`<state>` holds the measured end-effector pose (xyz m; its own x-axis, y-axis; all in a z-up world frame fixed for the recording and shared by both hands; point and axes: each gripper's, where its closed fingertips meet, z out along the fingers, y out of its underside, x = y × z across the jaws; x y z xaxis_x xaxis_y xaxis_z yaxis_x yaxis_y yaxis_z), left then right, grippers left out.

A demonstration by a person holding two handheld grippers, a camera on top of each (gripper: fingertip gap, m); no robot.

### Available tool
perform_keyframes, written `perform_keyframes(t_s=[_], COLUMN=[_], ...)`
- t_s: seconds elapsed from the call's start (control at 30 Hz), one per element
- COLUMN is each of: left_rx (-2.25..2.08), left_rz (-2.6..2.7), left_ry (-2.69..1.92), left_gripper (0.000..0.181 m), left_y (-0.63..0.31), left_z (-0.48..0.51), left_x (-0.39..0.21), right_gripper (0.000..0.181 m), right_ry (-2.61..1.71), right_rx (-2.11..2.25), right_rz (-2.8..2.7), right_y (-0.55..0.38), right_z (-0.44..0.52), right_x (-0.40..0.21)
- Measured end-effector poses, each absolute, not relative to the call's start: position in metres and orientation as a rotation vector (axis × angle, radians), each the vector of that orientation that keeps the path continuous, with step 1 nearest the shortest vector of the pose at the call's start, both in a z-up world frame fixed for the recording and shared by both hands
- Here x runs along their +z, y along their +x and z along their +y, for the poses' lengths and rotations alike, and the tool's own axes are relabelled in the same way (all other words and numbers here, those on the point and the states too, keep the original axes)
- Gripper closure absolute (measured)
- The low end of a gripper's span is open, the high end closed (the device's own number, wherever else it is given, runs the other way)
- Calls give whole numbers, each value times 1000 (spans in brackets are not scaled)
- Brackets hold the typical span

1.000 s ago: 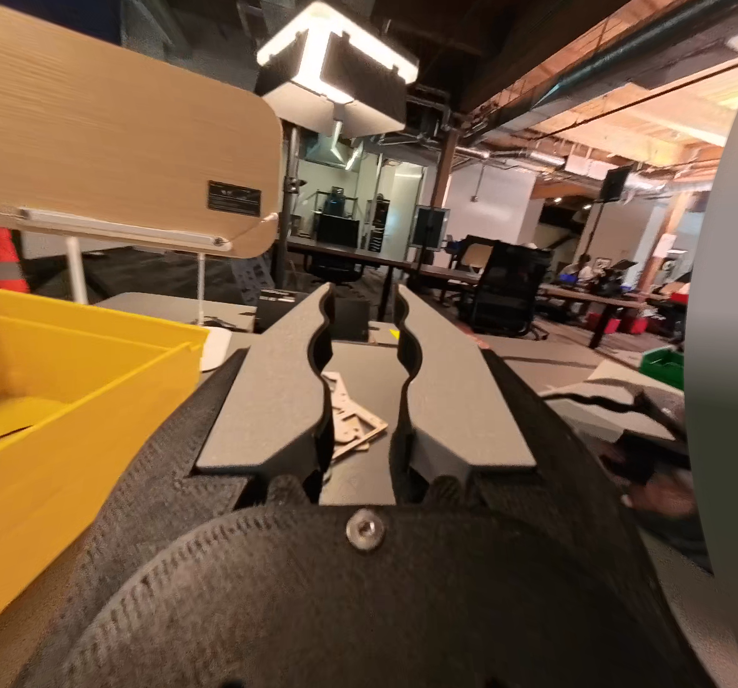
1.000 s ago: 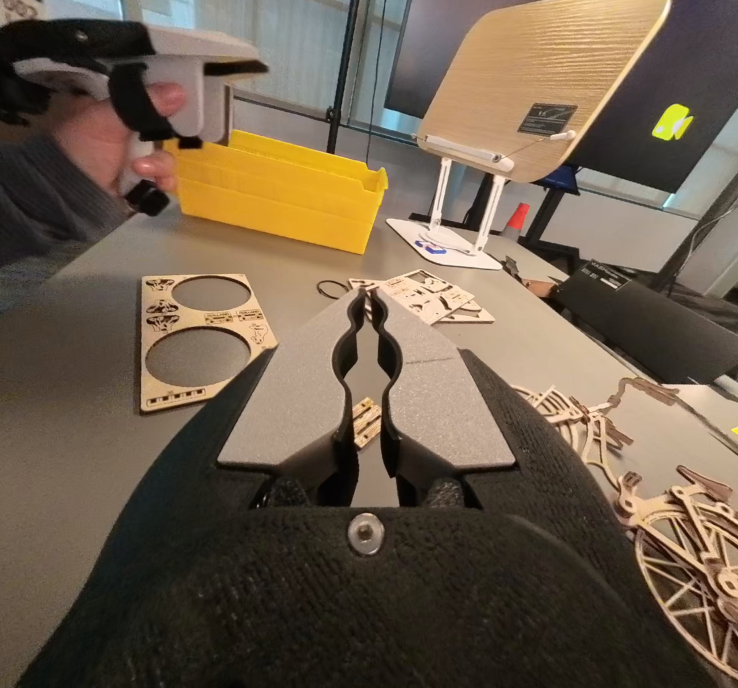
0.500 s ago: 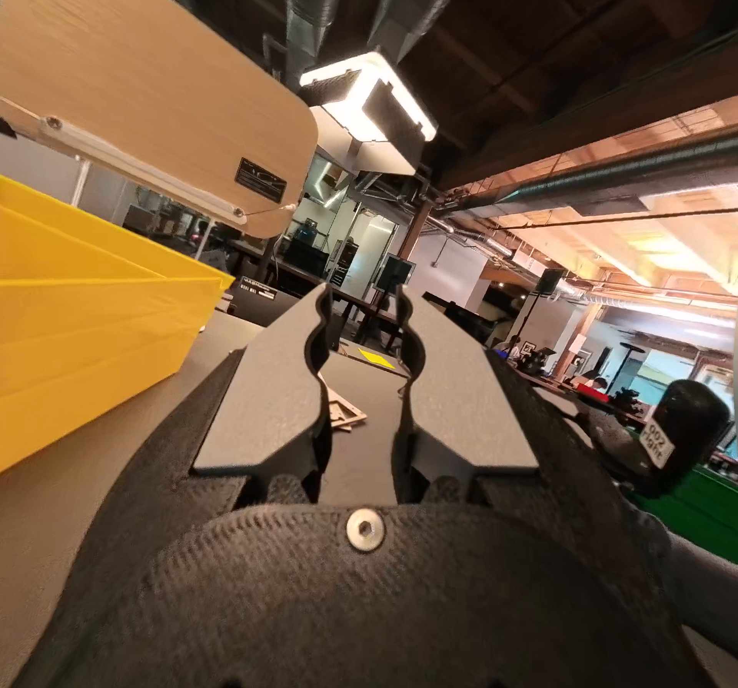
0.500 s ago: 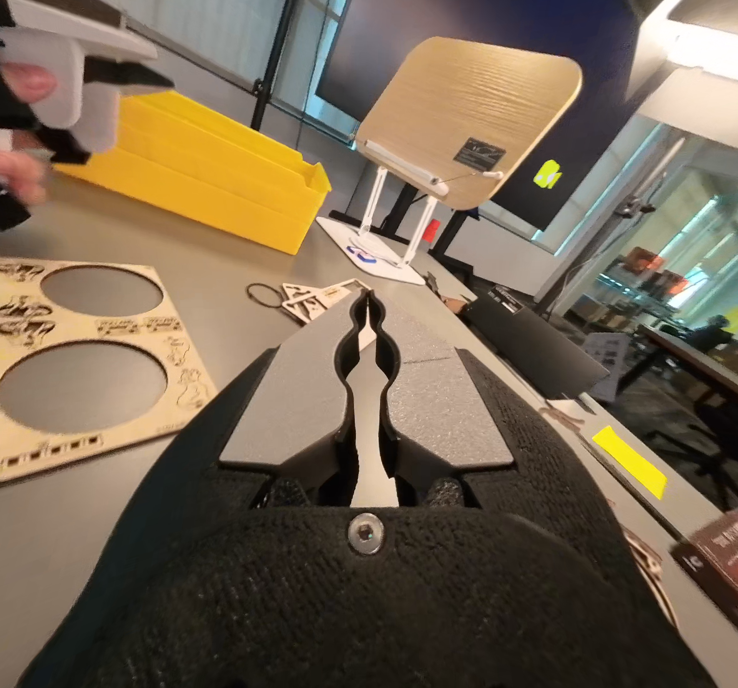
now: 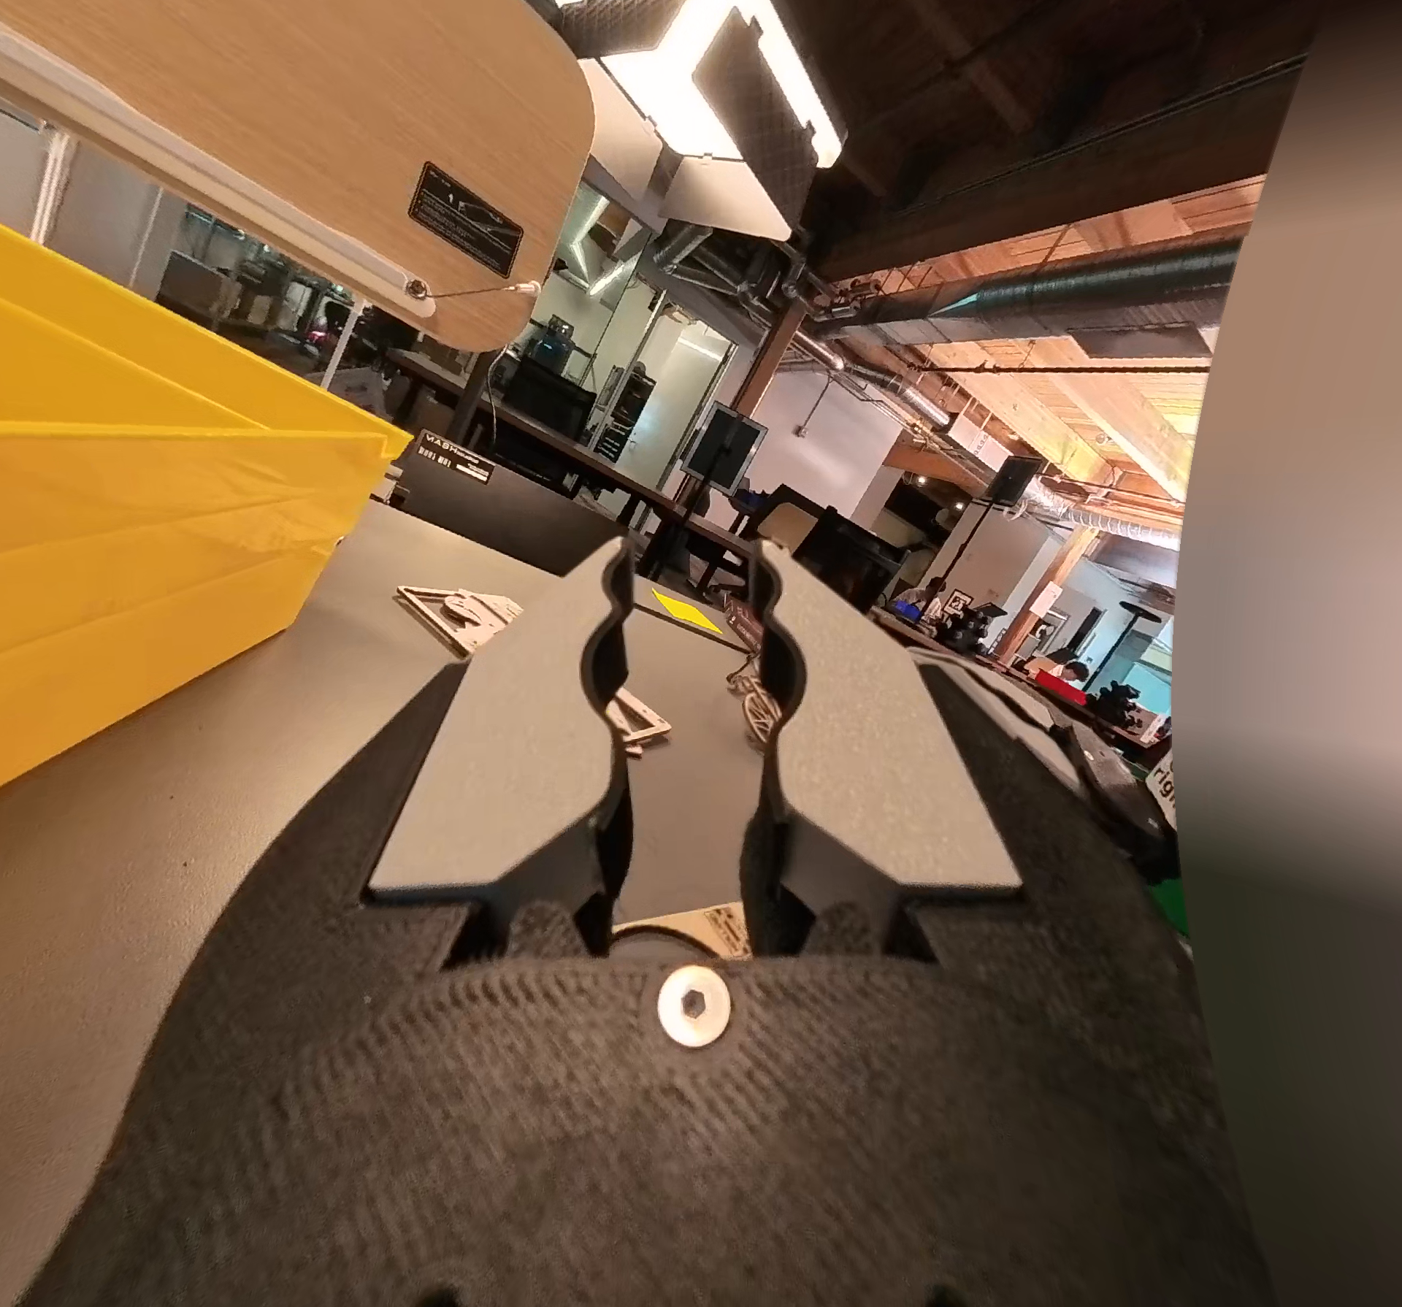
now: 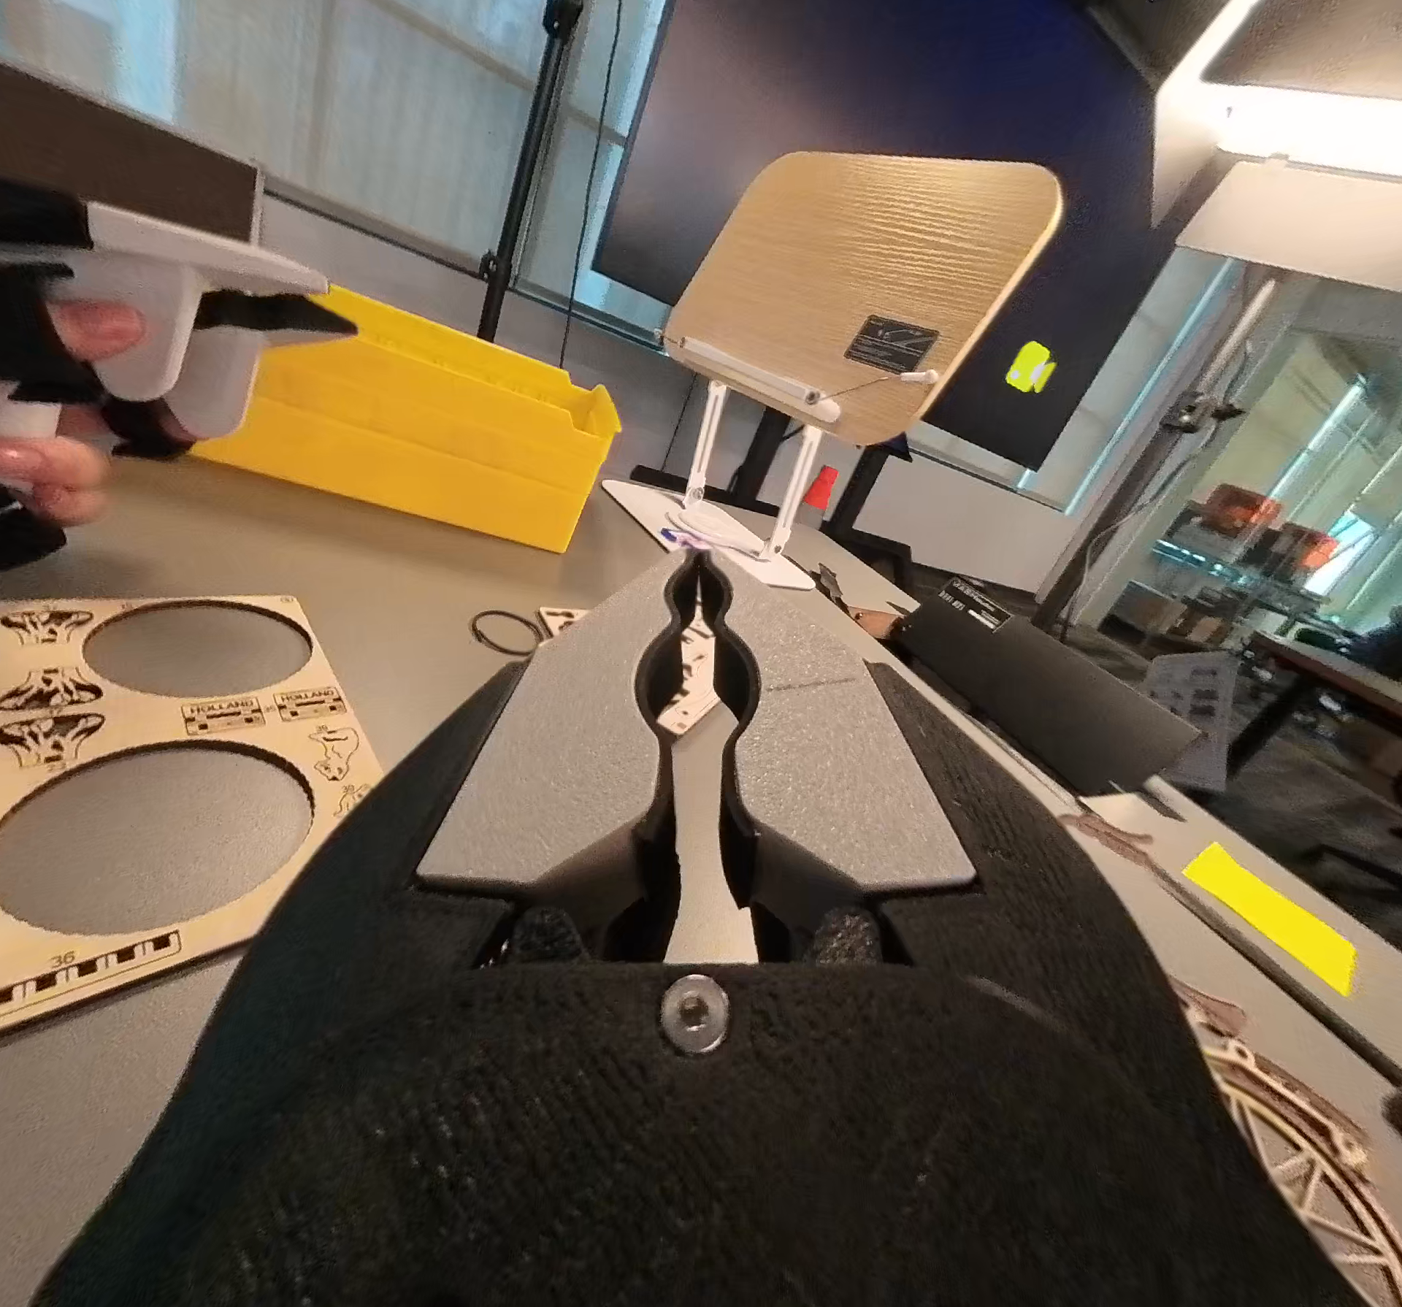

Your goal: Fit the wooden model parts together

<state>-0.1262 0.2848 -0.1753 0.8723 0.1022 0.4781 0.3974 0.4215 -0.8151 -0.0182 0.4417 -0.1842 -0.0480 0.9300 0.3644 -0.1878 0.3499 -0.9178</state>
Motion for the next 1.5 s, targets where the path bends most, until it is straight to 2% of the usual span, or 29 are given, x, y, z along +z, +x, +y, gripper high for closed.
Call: perform_keyframes(t_s=[1.23,1.5], left_rx=[-267,-246], left_rz=[-462,-443], left_ry=[-1243,-1256], left_gripper=[155,161], left_y=[-118,-116], left_z=[308,309], left_x=[-190,-190], right_gripper=[181,181], right_ry=[-854,-854], right_rx=[1174,1173], right_rz=[-1277,-1296], right_y=[-19,-21], right_z=[448,446], right_x=[-189,-191])
